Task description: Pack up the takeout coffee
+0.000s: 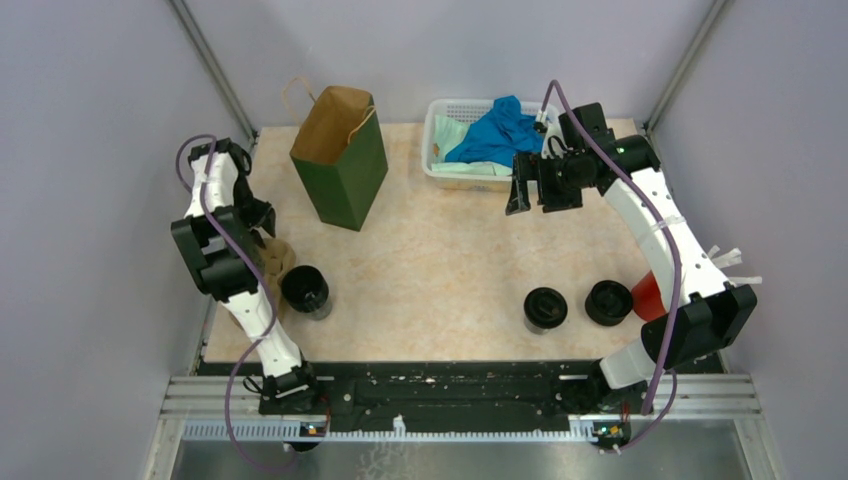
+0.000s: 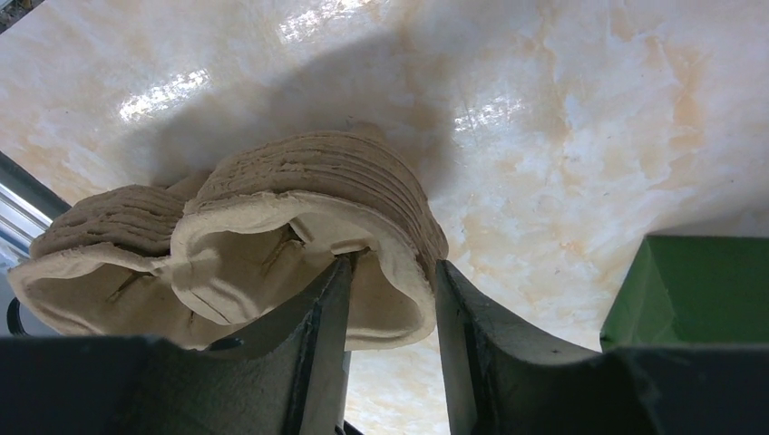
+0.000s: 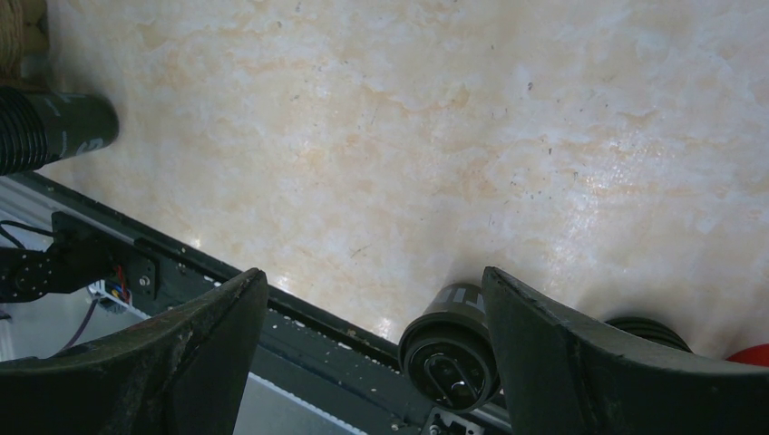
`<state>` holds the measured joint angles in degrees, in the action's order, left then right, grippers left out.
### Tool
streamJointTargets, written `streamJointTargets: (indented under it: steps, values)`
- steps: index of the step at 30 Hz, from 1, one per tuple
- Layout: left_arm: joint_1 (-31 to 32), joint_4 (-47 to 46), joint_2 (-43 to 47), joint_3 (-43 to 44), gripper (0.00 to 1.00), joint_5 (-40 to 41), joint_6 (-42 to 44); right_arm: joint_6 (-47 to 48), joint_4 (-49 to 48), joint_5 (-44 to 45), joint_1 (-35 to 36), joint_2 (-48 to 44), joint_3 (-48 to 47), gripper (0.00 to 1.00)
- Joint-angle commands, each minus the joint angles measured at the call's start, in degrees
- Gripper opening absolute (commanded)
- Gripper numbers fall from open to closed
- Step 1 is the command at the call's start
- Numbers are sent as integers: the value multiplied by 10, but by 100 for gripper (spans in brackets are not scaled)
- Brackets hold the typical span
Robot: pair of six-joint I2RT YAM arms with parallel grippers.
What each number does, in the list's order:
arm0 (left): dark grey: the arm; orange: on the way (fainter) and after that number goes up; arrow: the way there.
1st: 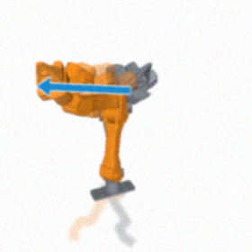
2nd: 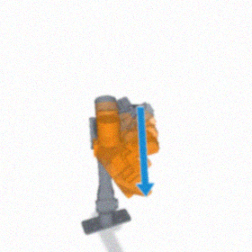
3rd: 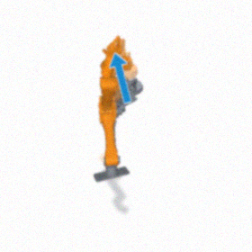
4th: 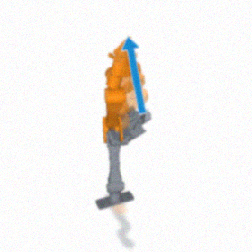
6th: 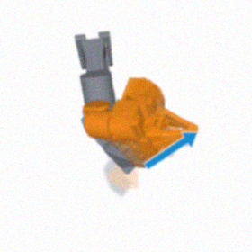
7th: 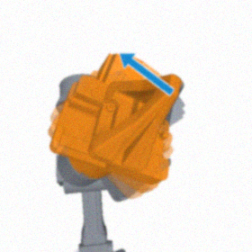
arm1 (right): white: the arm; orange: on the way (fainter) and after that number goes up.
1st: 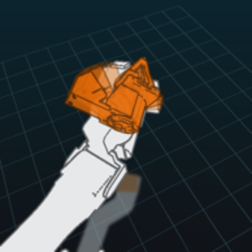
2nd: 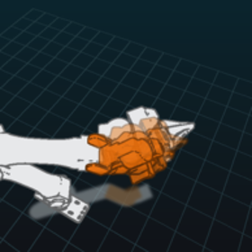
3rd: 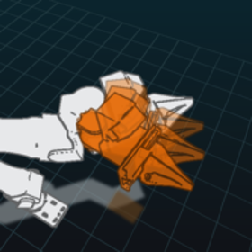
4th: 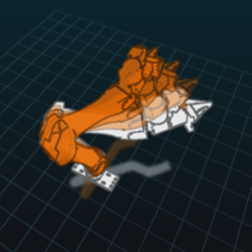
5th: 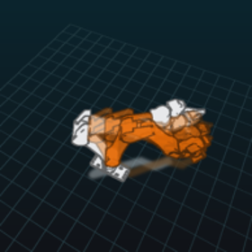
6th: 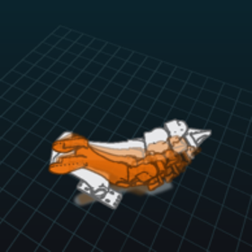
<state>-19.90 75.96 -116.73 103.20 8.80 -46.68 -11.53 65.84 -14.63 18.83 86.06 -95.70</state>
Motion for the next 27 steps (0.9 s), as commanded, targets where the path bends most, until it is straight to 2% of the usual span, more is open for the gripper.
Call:
streamJointTargets:
  steps: [1,14,17,21,24,27]
  values:
    - [-6,-12,33,-12,47,-1,-12,7,-12,0,-3,-7,-15,87]
    - [-7,-21,48,-18,36,-7,-23,7,-13,0,-3,-7,-16,87]
    - [-7,-20,54,-19,31,-6,-26,7,-13,-1,-3,-6,-17,87]
    - [-7,-21,59,-20,30,-9,-29,7,-13,-3,-3,-6,-16,87]
    - [-7,-25,62,-20,23,-11,-30,7,-13,-3,-3,-6,-15,87]
    - [-7,-20,62,-17,21,-10,-30,7,-13,-2,-3,-7,-15,87]
